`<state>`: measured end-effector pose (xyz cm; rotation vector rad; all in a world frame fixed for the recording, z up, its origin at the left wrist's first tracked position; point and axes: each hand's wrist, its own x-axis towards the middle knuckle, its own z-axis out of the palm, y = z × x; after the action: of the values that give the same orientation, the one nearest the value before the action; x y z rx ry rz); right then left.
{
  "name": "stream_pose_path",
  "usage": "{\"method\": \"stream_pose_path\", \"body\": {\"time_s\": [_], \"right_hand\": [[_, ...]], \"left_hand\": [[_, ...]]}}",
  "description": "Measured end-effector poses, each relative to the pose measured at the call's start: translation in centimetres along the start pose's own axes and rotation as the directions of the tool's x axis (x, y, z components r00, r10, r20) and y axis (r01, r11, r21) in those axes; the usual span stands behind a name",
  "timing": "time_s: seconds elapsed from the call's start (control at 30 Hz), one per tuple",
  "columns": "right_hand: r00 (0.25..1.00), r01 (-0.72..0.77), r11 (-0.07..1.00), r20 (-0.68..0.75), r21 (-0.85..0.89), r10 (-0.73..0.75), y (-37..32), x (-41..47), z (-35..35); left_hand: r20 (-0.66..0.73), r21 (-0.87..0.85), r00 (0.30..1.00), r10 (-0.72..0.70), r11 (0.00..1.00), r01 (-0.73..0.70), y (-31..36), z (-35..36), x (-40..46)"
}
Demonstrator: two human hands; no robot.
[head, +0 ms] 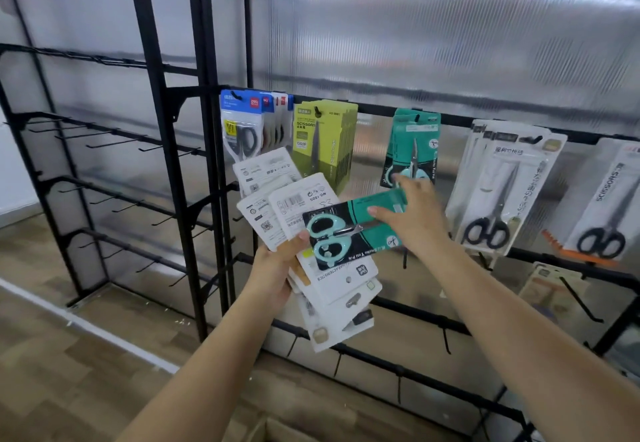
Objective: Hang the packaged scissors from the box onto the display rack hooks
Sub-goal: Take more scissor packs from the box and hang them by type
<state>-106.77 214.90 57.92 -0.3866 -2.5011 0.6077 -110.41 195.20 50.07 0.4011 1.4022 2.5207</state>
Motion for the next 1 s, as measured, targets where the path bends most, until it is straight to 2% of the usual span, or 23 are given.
{"method": "stream_pose_path", "body": {"time_s": [0.03,0.07,0.13,0.17,0.27,0.33,0.57,0.7,0.83,1.0], "right_hand": [[0.994,-0.095,0.985,-0.040,0.144,0.102,0.0,-0.2,0.4],[0.974,-0.209,0.911,-0.003,0.356,0.224,0.1,-0.3,0.8],[0.912,-0.382,0.578,0.191,0.722,0.364,0.4,-0.6,1.4],[0.899,-0.386,0.473,0.208,0.792,0.385,0.7,-0.8,1.7],[0.904,-0.265,0.461,0.051,0.847,0.425,1.1,-1.0,2.1],[0.909,-0.215,0.465,0.003,0.859,0.416,1.1,-0.9,1.9],[0.946,-0.159,0.436,0.011,0.886,0.323,1.3,-0.4,1.0],[0.960,-0.114,0.332,0.018,0.936,0.279,1.1,-0.3,1.1],[0.952,-0.103,0.292,0.009,0.951,0.308,0.8,0.0,1.1],[0.944,-0.096,0.348,-0.025,0.932,0.329,0.7,0.0,1.2]], "left_hand": [[-0.030,-0.051,1.000,-0.004,0.999,0.002,-0.2,0.2,0.0],[-0.056,-0.090,0.998,-0.005,0.996,0.000,-0.4,0.5,-0.1],[-0.084,-0.141,0.996,0.004,0.990,-0.015,-0.8,0.9,-0.2],[-0.088,-0.158,0.996,0.000,0.987,-0.014,-1.0,1.0,-0.3],[-0.080,-0.173,0.996,-0.045,0.984,0.030,-1.4,1.2,-0.6],[-0.078,-0.165,0.994,-0.083,0.984,0.069,-1.6,1.0,-0.7],[-0.051,-0.162,0.990,-0.128,0.980,0.119,-2.2,1.0,-0.8],[-0.027,-0.157,0.993,-0.117,0.981,0.112,-2.3,1.1,-0.6],[-0.026,-0.115,0.993,-0.117,0.987,0.113,-2.3,1.2,-0.5],[-0.029,-0.101,0.994,-0.106,0.990,0.103,-2.4,0.7,-0.7]]}}
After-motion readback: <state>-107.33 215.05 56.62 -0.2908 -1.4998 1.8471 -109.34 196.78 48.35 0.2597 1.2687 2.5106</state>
